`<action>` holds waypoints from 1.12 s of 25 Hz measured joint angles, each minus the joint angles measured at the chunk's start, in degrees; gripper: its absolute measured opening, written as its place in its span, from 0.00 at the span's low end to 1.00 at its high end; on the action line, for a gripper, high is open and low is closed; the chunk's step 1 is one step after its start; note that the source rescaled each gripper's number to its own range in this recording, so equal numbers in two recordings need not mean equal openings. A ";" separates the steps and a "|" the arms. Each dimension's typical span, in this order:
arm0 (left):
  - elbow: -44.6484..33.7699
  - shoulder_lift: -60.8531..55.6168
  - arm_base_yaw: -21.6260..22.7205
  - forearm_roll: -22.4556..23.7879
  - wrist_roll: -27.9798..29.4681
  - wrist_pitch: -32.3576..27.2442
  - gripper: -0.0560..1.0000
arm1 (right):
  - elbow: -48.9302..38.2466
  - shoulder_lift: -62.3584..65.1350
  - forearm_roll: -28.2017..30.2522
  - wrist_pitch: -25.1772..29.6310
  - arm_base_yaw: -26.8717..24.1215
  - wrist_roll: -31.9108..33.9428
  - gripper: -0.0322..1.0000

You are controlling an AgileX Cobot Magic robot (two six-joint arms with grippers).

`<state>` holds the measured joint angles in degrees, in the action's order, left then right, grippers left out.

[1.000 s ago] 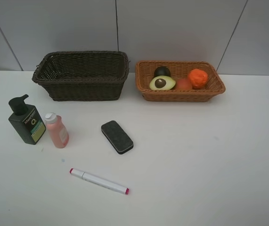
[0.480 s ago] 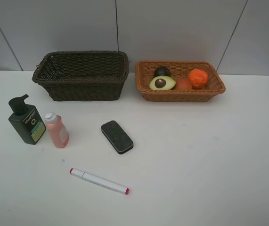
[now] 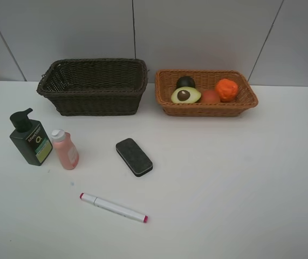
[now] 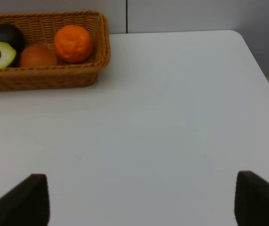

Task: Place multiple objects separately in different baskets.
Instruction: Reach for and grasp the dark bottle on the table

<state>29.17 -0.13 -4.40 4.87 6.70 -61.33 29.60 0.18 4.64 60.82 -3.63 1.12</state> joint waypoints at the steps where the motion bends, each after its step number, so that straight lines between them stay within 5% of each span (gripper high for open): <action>1: 0.00 0.00 0.00 0.00 0.00 0.00 1.00 | 0.00 0.00 0.00 0.00 0.00 0.00 0.94; 28: 3.13 2.69 0.00 0.30 1.12 0.00 1.00 | 0.00 0.00 0.00 -0.02 0.00 0.12 0.94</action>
<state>32.30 2.56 -4.40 5.16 7.83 -61.33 29.60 0.18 4.64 60.81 -3.63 1.24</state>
